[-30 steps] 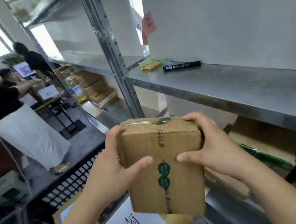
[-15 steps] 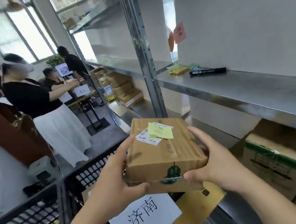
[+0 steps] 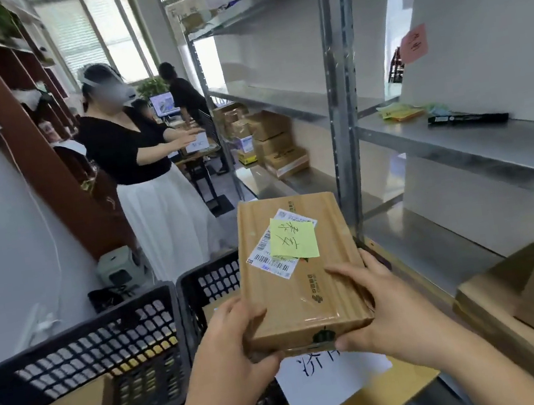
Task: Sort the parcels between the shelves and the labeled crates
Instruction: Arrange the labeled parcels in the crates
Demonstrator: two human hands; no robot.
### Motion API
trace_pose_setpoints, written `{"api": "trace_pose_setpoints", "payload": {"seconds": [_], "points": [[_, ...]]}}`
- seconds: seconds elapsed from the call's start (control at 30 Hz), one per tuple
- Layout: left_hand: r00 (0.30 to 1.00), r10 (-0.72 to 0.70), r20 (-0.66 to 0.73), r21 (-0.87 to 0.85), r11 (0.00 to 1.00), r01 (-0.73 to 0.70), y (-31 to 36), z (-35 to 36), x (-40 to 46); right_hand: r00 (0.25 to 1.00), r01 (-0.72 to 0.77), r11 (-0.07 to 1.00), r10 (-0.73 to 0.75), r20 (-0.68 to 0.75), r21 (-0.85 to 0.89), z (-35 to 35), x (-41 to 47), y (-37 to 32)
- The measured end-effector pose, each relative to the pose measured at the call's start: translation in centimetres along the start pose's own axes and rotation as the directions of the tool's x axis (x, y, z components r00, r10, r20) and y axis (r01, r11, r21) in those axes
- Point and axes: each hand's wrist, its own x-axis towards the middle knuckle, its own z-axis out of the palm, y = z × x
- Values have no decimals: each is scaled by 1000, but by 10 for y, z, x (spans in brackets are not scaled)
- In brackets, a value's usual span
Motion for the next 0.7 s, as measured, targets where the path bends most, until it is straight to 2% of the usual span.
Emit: {"api": "trace_pose_setpoints", "payload": {"seconds": [0.13,0.4,0.57,0.7], "points": [[1000,-22,-4,25,999,22,-29,-36,-23,996,60,993,-54,70,-97,36,18,-35],[962,-269,-40,82,959,271,-124,-138,-91,969,185,975,-160,186,-125,174,55,-119],[955,-294,-30,89,951,295,-184,-201,-133,929,241,967,-204,309,-86,256,72,-175],[955,-292,-42,115,948,295,-229,-231,-149,890,276,960,-241,388,-39,295,90,-202]]}}
